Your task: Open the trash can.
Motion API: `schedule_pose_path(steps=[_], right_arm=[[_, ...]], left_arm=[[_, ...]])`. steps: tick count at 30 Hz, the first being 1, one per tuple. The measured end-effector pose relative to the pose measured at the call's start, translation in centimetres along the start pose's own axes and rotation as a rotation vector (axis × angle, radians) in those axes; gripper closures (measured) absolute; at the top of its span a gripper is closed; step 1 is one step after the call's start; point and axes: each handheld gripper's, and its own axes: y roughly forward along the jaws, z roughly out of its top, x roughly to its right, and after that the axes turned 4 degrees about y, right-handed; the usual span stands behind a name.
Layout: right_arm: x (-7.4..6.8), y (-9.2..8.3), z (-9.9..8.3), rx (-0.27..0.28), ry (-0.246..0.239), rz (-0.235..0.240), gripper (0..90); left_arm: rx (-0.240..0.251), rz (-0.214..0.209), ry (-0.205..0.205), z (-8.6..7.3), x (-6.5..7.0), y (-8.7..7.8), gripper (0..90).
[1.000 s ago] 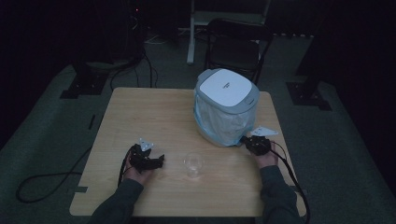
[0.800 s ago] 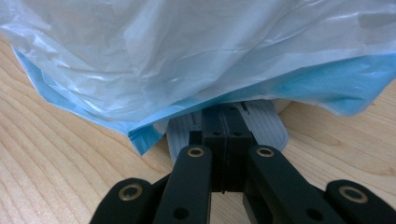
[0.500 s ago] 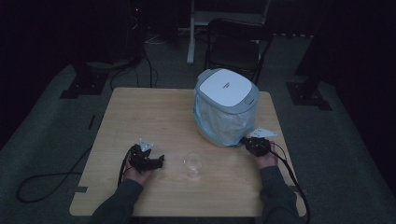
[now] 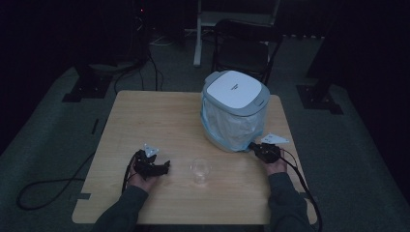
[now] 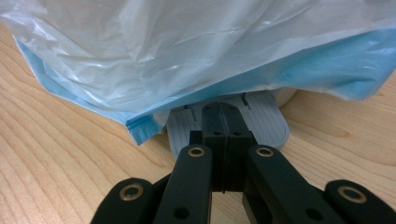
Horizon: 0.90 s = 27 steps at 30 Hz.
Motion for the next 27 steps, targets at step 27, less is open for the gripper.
schedule_pose_path(steps=[27], right_arm=[[0.00, 0.40, -0.15, -0.030, 0.001, -0.006, 90.0]], left_arm=[[-0.002, -0.044, 0.041, -0.08, 0.22, -0.36, 19.1]])
